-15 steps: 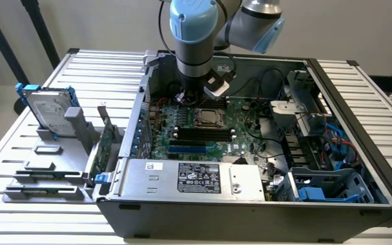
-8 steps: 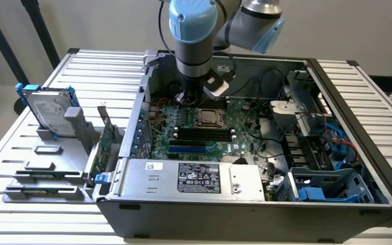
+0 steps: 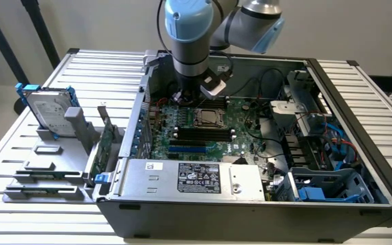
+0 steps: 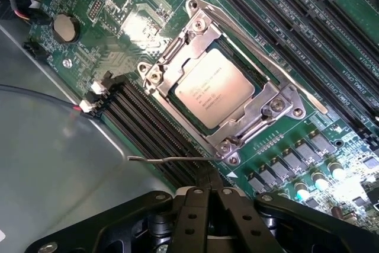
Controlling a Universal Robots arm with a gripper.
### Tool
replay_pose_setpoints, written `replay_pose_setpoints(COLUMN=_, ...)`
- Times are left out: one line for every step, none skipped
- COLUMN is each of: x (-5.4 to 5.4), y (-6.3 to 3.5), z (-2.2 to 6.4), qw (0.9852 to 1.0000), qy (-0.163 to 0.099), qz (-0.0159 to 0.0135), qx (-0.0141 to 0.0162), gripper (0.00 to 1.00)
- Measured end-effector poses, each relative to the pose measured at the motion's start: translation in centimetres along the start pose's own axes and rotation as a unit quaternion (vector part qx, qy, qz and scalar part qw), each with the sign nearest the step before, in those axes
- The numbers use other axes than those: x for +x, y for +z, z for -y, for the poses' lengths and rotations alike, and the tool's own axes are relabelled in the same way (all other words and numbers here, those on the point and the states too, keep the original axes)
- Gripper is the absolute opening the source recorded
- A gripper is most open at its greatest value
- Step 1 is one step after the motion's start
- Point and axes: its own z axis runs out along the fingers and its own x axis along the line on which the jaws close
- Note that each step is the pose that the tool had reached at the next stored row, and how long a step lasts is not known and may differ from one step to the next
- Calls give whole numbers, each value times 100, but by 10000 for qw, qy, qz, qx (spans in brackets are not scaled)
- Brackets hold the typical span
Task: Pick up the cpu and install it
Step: 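Install the first cpu locking lever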
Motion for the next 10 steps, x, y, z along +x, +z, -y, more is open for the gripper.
replay_pose_setpoints(x=-3, y=0, z=3, qw=10000, qy=0, qz=-1, qx=0, gripper=11)
replay_pose_setpoints(x=-5, y=-1, z=6, qw=10000, qy=0, qz=0, qx=0, gripper=11)
replay_pose_setpoints(x=-6, y=-1, z=6, qw=10000, qy=0, qz=1, qx=0, gripper=11)
replay_pose_setpoints(x=-7, y=-2, z=6, qw=10000, qy=-1, qz=2, qx=0, gripper=11)
replay_pose_setpoints(x=-7, y=-2, z=6, qw=10000, qy=-2, qz=1, qx=1, gripper=11)
replay_pose_setpoints(x=-7, y=-2, z=6, qw=10000, qy=-5, qz=2, qx=1, gripper=11)
replay_pose_setpoints(x=-8, y=-1, z=6, qw=10000, qy=-8, qz=3, qx=3, gripper=11)
replay_pose_setpoints(x=-8, y=0, z=6, qw=10000, qy=-15, qz=5, qx=4, gripper=11)
replay_pose_setpoints(x=-7, y=3, z=4, qw=10000, qy=-23, qz=4, qx=6, gripper=11)
replay_pose_setpoints(x=-6, y=7, z=2, qw=10000, qy=-31, qz=4, qx=8, gripper=11)
